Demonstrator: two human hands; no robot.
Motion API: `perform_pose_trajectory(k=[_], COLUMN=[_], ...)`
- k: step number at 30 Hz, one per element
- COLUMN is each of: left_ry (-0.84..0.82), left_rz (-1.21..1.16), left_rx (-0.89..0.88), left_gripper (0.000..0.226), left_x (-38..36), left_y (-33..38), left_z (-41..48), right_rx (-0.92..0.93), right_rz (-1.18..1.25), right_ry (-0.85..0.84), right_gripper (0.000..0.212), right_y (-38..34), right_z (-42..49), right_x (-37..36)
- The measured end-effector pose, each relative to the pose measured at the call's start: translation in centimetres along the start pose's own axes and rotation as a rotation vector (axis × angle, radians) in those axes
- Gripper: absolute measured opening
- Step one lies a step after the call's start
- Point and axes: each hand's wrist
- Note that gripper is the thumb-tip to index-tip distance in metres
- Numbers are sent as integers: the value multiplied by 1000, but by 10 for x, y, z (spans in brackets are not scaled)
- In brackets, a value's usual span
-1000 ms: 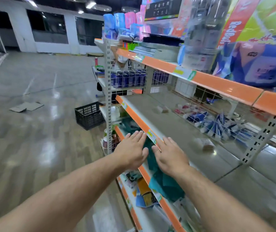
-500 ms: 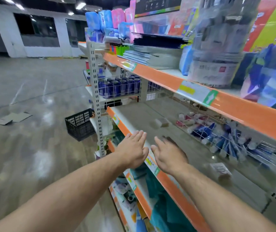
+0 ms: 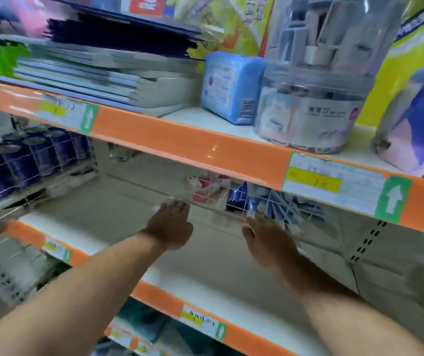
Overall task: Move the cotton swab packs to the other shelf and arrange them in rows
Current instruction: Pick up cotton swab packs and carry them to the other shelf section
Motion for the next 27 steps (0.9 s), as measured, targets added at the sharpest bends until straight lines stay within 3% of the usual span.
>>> perform_pose_trajectory(k=[3, 8, 10, 12, 14, 18, 22, 27], left_ry=[-73, -159, -108, -89, -147, -183, -195, -233], left_rz=[-22, -184, -196, -119, -107, -105, -146, -69], left_rx=[8, 150, 164, 115, 91, 32, -31, -92], left_gripper=[61, 79, 67, 52, 52, 51, 44, 58], left_x=[-4, -13, -10, -7, -5, -7, -8, -6], left_y=[-26, -56, -53, -45, -33, -16, -5, 5], left_z=[23, 41, 43, 46, 47, 49, 46, 38], right_rx=[-153, -386, -426, -435, -421, -304, -290, -320], right_rz=[-29, -142, -97, -25, 11, 10, 7, 0], right_ry=[-143, -327, -338, -319, -289, -320, -345, -285], right_gripper=[42, 47, 42, 29, 24, 56, 51, 63], right_y=[11, 48, 53, 48, 43, 26, 12, 1], right_z=[-6, -17, -23, -26, -24, -12, 1, 7], right_x=[-2, -30, -30, -26, -28, -30, -34, -39])
Point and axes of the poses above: each hand's wrist, its own z-axis towards the middle knuckle, its own x-axis out of the back of the hand, y = z × x, and after that the axes turned 10 degrees about -z, right-handed
